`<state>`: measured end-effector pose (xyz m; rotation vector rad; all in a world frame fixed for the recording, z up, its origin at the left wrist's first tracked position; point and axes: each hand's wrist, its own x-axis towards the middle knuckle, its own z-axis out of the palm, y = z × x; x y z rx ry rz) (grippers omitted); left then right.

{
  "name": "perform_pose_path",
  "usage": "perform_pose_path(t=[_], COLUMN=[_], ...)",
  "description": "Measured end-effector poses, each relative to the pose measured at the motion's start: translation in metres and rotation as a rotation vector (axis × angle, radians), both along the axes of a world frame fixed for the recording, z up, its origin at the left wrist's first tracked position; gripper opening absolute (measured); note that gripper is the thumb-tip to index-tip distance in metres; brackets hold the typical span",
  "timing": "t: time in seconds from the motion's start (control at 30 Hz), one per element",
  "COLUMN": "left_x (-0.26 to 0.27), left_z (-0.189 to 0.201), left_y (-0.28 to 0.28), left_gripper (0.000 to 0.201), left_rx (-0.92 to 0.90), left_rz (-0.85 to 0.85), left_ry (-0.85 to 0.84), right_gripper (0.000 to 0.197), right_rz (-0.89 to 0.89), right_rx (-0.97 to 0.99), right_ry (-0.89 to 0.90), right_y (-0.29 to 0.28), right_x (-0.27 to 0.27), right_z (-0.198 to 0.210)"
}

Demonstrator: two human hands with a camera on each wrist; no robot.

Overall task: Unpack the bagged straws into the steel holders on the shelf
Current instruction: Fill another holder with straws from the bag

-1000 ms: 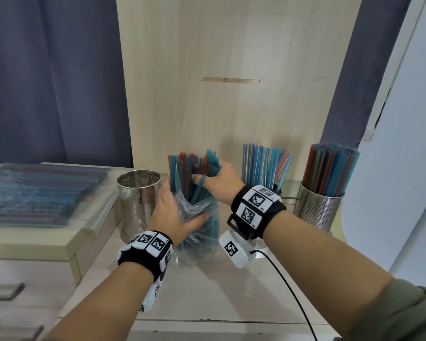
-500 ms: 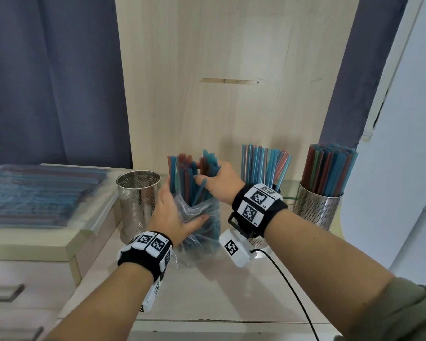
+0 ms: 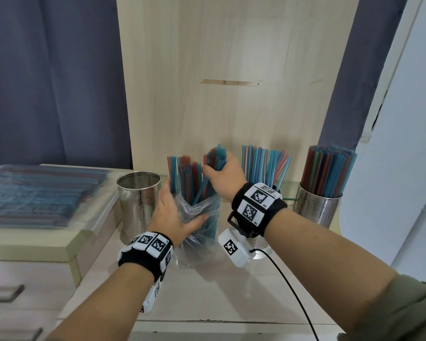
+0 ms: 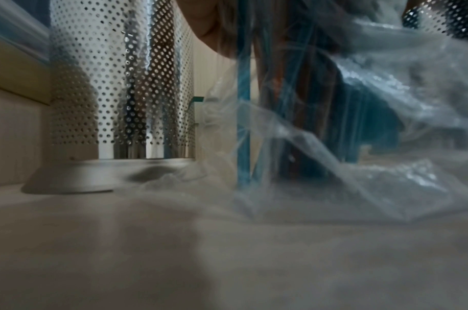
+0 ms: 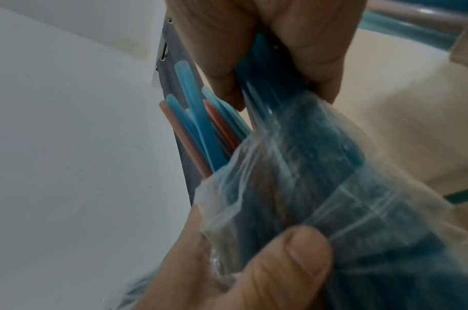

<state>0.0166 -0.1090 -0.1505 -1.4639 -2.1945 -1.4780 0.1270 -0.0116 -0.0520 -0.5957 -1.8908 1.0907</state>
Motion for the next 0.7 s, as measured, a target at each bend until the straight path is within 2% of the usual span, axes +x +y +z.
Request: perform_pose_path(t=[0.17, 0.33, 0.57, 0.7], left_x=[-0.001, 0.001, 0.002, 0.001], left_z=[0.001, 0.002, 0.004, 0.001], left_y=[-0.002, -0.004, -0.004, -0.002], left_gripper=[0.129, 0.128, 0.125, 0.123], left_rx=[-0.002, -0.026, -0.043, -0.036], left_rz=[-0.017, -0.007, -0.003, -0.002], left_ry=[0.010, 0.018, 0.008, -0.001], right_gripper=[0.005, 0.016, 0.015, 0.016], right_rz=[0.003, 0.051, 0.182, 0.166], right_rx=[-0.046, -0.091, -0.150, -0.102], right_ry=[0.026, 0.178, 0.447, 0.529], right_y=[-0.001, 0.006, 0.026, 0.035], right_x=[0.002, 0.007, 0.045, 0.081], right_z=[0.018, 0.046, 0.125, 0.167])
